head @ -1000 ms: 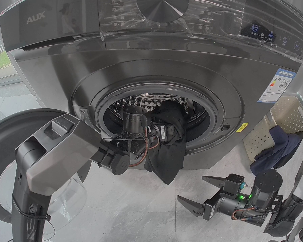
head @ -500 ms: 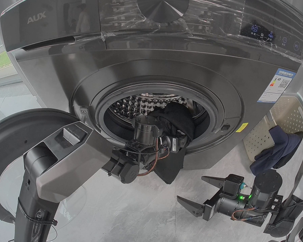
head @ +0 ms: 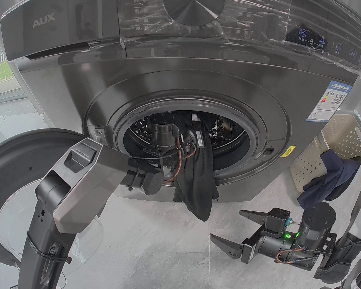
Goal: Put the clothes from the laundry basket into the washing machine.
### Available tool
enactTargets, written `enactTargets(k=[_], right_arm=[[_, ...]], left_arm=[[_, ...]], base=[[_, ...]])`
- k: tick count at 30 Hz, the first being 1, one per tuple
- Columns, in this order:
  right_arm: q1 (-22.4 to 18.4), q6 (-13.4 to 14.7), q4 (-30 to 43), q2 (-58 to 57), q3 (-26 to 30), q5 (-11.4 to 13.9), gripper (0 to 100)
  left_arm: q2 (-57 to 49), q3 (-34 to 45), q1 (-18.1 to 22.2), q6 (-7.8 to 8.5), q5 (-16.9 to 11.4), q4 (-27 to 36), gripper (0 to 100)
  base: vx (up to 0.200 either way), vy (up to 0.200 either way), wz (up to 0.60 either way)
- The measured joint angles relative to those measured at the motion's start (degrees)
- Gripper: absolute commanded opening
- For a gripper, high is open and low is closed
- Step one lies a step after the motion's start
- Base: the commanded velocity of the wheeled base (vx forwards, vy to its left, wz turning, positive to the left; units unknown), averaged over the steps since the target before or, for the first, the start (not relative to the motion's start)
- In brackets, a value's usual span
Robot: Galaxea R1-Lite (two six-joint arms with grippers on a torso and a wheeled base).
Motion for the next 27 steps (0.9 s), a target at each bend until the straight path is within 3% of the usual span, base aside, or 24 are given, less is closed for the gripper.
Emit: enactTargets(k=[7, 8, 15, 27], right_arm=[[0.0, 0.0, 0.0, 0.0, 0.0, 0.0, 100], [0.0, 0.0, 0.0, 0.0, 0.0, 0.0, 100], [-0.1, 0.0, 0.0, 0.0, 0.0, 0.0, 100], [0.0, 0.0, 0.0, 0.0, 0.1, 0.0, 100]], left_arm=[[2.0, -10.8, 1.5, -1.17, 2.0, -0.9, 0], [2.4, -12.0, 1.6, -1.21, 2.2, -1.0, 100], [3.0, -11.2, 1.8, -1.56, 2.8, -0.5, 100], [-5.4, 15.0, -1.0, -1.41, 0.4, 2.3, 100]], base=[[0.000, 0.000, 0.00], [0.000, 0.000, 0.00], [0.000, 0.000, 0.00], [0.000, 0.000, 0.00]])
